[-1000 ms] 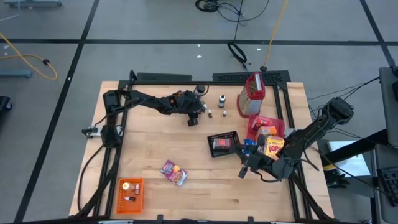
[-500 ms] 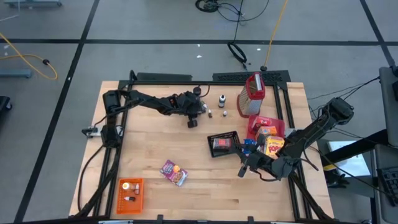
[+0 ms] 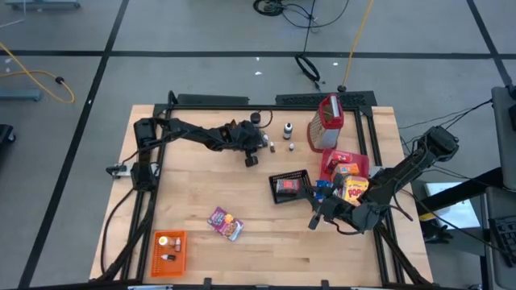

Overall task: Pick & Place Kitchen Items
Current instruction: Put the small black food coloring bottle into the orange bin

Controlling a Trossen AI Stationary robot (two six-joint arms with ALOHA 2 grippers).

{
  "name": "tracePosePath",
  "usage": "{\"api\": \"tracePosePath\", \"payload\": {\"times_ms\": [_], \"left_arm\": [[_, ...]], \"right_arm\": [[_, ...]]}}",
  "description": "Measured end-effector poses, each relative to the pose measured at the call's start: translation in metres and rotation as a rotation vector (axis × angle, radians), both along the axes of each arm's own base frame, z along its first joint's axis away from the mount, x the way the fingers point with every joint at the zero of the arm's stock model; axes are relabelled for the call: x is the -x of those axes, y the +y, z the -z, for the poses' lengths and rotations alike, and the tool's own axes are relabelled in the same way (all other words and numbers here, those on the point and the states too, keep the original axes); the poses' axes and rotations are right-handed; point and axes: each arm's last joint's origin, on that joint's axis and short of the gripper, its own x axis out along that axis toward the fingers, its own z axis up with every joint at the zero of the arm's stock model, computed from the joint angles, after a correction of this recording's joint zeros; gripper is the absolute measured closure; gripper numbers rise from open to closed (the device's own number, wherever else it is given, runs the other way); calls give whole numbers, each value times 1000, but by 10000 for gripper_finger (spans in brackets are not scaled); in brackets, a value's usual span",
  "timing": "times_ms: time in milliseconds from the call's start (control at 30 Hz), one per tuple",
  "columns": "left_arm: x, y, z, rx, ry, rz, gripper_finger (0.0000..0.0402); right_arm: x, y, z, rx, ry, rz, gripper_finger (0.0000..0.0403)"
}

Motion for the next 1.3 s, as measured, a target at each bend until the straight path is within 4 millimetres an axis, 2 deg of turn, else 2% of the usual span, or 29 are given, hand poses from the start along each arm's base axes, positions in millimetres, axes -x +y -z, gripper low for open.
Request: {"api": "tracePosePath", "payload": {"times_ms": [200,400,867,1300], "left_arm": [[3,-15,-13,-78,71,-66,375],[14,-40,-38,12,123,-59,376],[63,-134,-88,184,356,-43,373],[101,-228,-102,465,492,-18,371]], "right_arm": [[0,0,0,0,0,0,348],[0,0,0,0,0,0,348],[0,0,0,1,1,0,348],[0,0,1,-22,-9,0,348]]}}
